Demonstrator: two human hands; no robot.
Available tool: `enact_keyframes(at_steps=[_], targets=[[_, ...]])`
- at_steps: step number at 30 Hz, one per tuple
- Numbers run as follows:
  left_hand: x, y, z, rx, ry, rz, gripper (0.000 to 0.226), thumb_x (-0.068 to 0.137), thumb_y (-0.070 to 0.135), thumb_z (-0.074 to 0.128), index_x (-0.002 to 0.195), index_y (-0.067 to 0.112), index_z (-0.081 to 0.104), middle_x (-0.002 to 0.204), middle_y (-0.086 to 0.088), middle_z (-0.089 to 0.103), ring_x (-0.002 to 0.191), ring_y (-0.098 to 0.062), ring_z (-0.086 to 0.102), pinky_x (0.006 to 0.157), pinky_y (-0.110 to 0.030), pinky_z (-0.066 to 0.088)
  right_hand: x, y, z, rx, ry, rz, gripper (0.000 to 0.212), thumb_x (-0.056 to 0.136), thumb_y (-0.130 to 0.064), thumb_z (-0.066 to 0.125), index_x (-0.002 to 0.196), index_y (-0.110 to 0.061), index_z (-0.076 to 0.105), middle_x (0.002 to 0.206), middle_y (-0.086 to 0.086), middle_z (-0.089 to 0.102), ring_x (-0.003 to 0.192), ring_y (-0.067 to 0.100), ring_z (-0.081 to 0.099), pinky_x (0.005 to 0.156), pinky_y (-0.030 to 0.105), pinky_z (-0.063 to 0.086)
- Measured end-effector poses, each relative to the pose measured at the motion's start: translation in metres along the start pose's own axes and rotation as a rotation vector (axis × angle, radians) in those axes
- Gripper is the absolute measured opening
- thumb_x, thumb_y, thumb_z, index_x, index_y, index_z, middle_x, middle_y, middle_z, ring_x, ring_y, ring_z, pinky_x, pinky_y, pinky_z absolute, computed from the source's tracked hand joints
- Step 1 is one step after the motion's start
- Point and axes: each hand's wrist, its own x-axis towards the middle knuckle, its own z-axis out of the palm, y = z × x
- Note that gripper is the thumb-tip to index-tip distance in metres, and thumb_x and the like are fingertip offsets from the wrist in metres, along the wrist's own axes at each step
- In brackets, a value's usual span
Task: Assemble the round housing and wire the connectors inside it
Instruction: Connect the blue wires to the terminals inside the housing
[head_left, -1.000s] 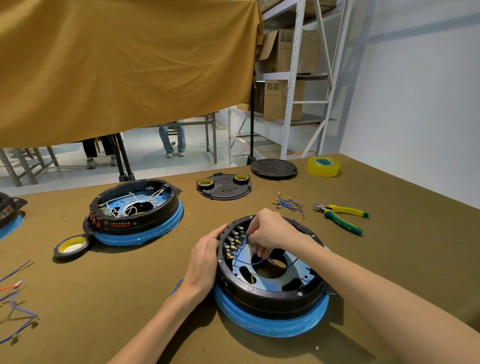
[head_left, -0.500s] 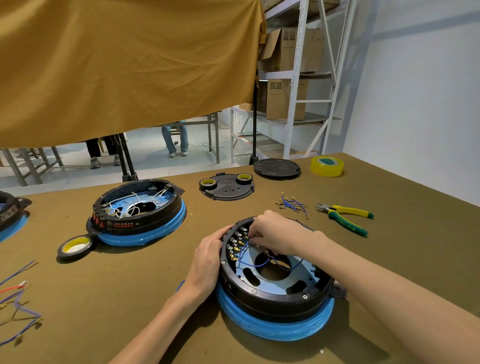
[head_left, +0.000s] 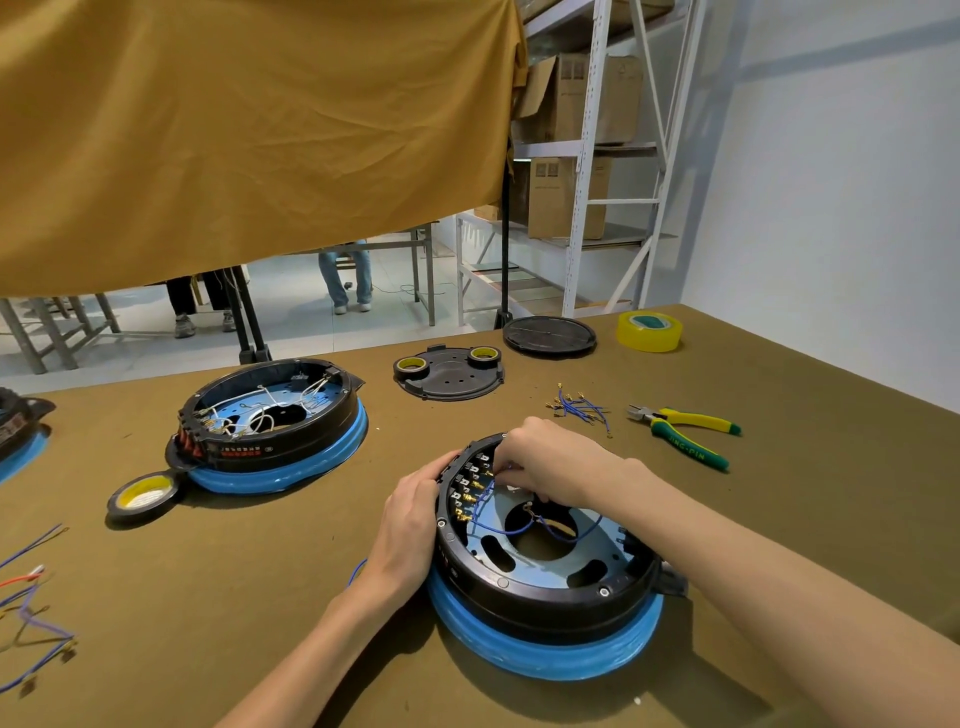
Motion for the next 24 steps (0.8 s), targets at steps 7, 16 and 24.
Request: enact_keyframes(at_steps=[7,16,24], targets=[[-0.004,0.006,-0.001,0.008,-0.009,0.018,0.065,0.094,0.046,0.026,0.147,0.019,0.053,0.143,0.001,0.061,0.136,-0.016,0.051,0.117,-0.050,0.038,-0.020,-0.019,0.007,0.124,0.100,0.025,0.019,0.102,-0.031,0.058,0.107,-0.019,0.073,0.093,-0.003,0.071,0.083,0.019,0.066,0.073,0.036,0.055],[-0.013,0.002,0.000,-0.085,0.207,0.027,0.033,0.101,0.006,0.050,0.127,0.008,0.070,0.109,0.003,0.078,0.101,-0.009,0.073,0.089,-0.035,0.061,-0.023,-0.045,0.022,0.106,0.133,0.009,0.024,0.092,-0.039,0.068,0.112,-0.027,0.072,0.104,0.000,0.072,0.097,0.022,0.066,0.079,0.033,0.053],[-0.016,0.004,-0.001,-0.125,0.186,0.028,0.032,0.101,0.004,0.051,0.126,0.009,0.071,0.104,0.007,0.079,0.098,-0.009,0.074,0.077,-0.020,0.059,-0.024,-0.038,0.039,0.348,0.206,0.080,0.011,0.094,-0.028,0.070,0.099,-0.022,0.078,0.074,-0.016,0.056,0.065,0.003,0.052,0.058,0.020,0.039]])
